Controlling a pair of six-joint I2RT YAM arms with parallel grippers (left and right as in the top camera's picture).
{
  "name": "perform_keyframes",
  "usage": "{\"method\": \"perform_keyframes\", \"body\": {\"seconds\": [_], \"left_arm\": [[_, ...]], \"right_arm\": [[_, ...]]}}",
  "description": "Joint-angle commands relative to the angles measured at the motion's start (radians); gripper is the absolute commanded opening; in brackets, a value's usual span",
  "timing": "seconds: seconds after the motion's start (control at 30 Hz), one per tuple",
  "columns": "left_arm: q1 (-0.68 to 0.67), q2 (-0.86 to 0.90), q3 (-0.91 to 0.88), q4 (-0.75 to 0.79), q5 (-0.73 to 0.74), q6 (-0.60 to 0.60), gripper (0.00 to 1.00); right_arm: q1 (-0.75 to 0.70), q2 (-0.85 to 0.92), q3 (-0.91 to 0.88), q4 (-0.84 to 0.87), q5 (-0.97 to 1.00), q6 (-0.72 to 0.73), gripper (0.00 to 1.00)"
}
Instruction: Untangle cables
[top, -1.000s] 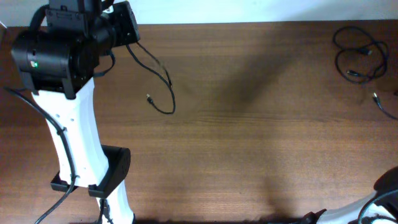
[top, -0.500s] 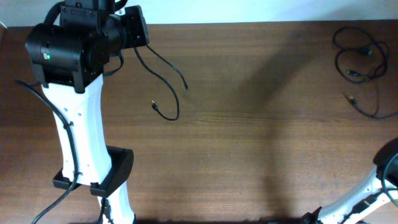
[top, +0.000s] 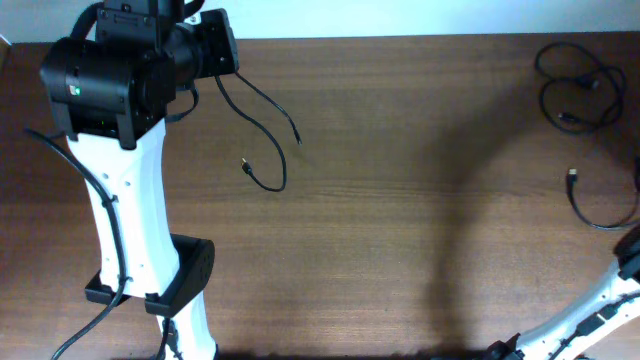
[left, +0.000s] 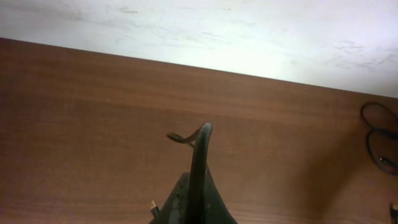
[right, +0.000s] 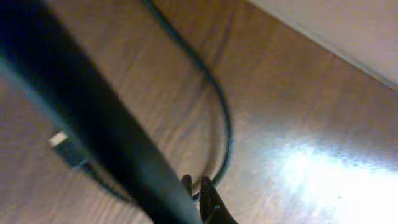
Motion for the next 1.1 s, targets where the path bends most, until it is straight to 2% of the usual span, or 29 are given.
{"method": "perform_keyframes", "body": {"seconds": [0.0,0.17,0.27,0.4,0.5,0.63,0.9,1.07], "left_arm": [[-0.006,-0.017,-0.001,0.000,-0.008,0.013,0.00],[-0.006,-0.017,-0.001,0.000,-0.007,0.013,0.00],[-0.008,-0.017,-0.001,0.000,-0.007,0.020,0.00],[-0.040,-0.017,-0.001,0.001,-0.008,0.055,0.00],[-0.060,-0.017,-0.001,0.003,-0.012,0.058,0.00],[-0.060,-0.017,-0.001,0.000,-0.011,0.058,0.00],[-0.060,-0.017,-0.001,0.000,-0.011,0.058,0.00],[-0.060,-0.017,-0.001,0.000,-0.011,0.058,0.00]], "right_arm": [[0.006,0.005,-0.011,0.010,-0.027,0.014,0.04],[0.013,0.005,-0.011,0.021,-0.031,0.015,0.04],[0.021,0.007,-0.011,0.121,-0.154,-0.015,0.04],[0.062,0.008,-0.011,0.206,-0.128,-0.020,0.04],[0.117,0.008,-0.011,0.289,-0.126,-0.095,0.04],[0.179,0.010,-0.011,0.407,-0.028,-0.163,0.04],[0.041,0.042,-0.011,0.381,0.000,-0.144,0.04],[0.018,0.043,-0.011,0.383,0.003,-0.154,0.04]]}}
